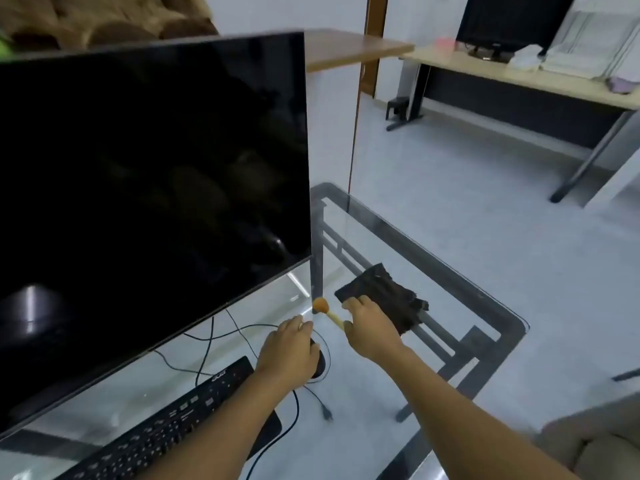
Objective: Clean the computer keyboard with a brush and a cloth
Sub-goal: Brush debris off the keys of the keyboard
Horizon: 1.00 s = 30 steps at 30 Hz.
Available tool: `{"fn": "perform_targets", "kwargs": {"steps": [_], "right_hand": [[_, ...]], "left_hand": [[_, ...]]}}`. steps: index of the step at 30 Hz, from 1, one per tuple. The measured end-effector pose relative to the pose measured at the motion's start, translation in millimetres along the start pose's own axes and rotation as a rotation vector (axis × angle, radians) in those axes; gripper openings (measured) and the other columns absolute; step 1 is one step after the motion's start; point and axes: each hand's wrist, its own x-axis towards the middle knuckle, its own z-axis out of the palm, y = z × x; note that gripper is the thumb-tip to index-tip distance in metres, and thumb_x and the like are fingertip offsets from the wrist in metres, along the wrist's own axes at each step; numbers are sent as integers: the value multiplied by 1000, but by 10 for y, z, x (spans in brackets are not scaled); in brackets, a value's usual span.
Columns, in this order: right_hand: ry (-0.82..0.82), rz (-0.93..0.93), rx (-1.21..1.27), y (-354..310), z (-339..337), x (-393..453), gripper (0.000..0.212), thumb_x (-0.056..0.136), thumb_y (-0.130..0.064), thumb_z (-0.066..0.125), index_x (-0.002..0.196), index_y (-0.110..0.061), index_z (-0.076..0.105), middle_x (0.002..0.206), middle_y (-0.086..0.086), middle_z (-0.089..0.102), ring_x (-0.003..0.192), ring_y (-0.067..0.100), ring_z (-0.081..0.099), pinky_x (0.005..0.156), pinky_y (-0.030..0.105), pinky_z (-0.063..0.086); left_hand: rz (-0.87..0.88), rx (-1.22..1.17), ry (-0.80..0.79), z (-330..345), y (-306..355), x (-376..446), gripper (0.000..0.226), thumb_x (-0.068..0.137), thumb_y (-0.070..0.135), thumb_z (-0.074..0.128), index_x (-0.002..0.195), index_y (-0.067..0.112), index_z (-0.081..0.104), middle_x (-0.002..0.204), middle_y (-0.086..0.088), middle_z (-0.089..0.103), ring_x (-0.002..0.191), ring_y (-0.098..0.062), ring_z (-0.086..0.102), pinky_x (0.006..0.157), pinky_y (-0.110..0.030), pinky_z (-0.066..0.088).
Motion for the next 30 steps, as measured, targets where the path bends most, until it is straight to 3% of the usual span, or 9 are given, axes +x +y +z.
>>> {"fn": "perform_targets", "kwargs": {"steps": [8,12,15,18,21,23,26,30], "right_hand": [[-16,48,-105,101,348,110,29,94,-23,58,120,-12,54,112,6,56,90,17,57,80,26,52],[-42,77,-113,69,372,164,22,95,-26,56,110,-11,54,101,5,59,80,12,54,73,22,48],[-108,139,284,-69,253,147,12,96,-22,54,107,-20,47,79,3,60,63,11,56,63,24,51],[-178,111,629,-353,78,30,19,98,-13,47,111,-17,60,84,11,66,67,10,61,63,22,53],[-332,149,908,-816,-54,-138,31,98,-6,40,106,-12,69,67,10,67,75,12,64,60,12,46],[-444,139,979,-1119,-77,-212,29,95,-9,47,111,-19,69,80,-2,74,84,15,61,65,18,43],[-542,-28,902,-1592,-46,-324,25,88,-13,61,110,-22,66,107,-15,71,96,6,62,76,22,45],[-487,-176,896,-2112,188,-459,9,88,-8,65,88,-15,61,89,0,68,85,9,66,77,21,51]], "left_hand": [[22,71,2,262,-62,60,47,100,34,38,142,14,36,149,-3,35,136,-19,30,109,-32,26],[21,85,21,314,-105,60,53,100,37,37,147,14,27,155,-3,26,143,-18,20,116,-35,18],[6,35,65,239,-175,-34,56,100,41,35,148,13,24,157,-3,22,144,-17,16,117,-37,17],[-42,-26,150,116,-302,-295,55,100,40,35,148,14,26,156,-3,25,144,-15,18,117,-35,17],[-153,-75,184,55,-475,-723,56,100,41,32,149,17,23,157,-1,22,144,-15,15,118,-32,12],[-231,-105,206,24,-616,-1006,56,100,43,31,150,18,21,157,1,20,145,-15,13,118,-32,10],[-346,-148,266,-36,-929,-1441,56,101,44,31,150,19,20,157,2,20,145,-15,13,118,-31,13],[-513,-193,377,-32,-1435,-2020,55,100,41,36,149,18,27,155,1,26,143,-15,20,118,-31,18]]}}
